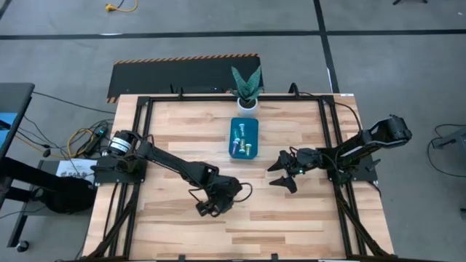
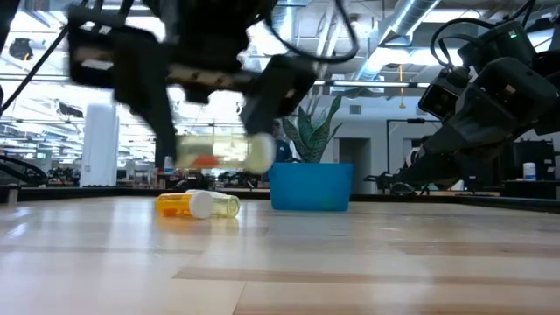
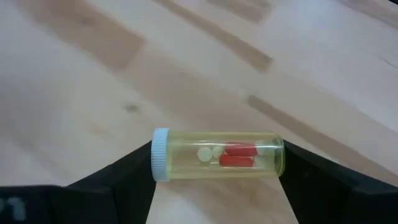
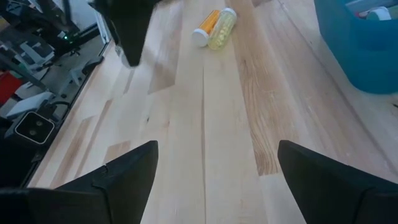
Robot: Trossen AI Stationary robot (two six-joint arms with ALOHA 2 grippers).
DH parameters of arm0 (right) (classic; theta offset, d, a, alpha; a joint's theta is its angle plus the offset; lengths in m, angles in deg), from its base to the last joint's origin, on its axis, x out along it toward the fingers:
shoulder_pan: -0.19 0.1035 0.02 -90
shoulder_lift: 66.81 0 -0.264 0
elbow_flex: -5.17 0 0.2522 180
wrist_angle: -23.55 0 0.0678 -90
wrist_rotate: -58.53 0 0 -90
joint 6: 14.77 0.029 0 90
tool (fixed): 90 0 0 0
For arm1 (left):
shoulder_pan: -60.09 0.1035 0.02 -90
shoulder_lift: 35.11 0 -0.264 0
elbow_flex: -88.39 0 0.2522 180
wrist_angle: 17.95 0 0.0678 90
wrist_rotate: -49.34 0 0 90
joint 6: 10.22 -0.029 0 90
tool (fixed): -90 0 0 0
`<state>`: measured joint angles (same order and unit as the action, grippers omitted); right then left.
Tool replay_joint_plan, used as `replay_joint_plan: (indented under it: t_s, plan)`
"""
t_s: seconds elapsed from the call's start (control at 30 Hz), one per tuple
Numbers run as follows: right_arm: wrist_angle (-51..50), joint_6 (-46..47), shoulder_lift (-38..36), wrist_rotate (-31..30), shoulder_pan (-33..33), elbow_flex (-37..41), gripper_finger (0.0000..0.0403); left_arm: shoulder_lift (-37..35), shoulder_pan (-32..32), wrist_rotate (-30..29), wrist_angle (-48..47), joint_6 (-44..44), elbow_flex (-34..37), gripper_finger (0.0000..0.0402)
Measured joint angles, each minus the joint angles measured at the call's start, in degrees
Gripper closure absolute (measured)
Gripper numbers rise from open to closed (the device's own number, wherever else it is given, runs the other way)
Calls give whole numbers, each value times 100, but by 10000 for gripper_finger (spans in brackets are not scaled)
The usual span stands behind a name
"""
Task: Pick and place pill bottles into a basket
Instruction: Put the bottom yellow pill bottle into the bin
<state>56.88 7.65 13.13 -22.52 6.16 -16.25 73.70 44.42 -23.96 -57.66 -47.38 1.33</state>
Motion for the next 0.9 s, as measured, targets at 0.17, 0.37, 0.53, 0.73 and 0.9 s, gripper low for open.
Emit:
replay_joint_plan:
  t_s: [0.17, 0.37, 0.53, 0.73, 0.9]
  plan:
    - [0, 8, 0, 11, 0, 0, 76, 0, 207, -641, -723, 213, -811, 113]
    - [0, 9, 0, 18, 0, 0, 76, -7, 661, -1393, -1595, 319, -1730, 129]
    - [-1, 7, 0, 18, 0, 0, 76, -7, 1246, -2021, -1839, 316, -2202, 117]
    - [-92, 7, 0, 20, 0, 0, 76, -7, 2174, -2475, -1500, 243, -2446, 107]
    - [-289, -35, 0, 20, 0, 0, 76, 12, 2971, -2134, -1128, 445, -2452, 128]
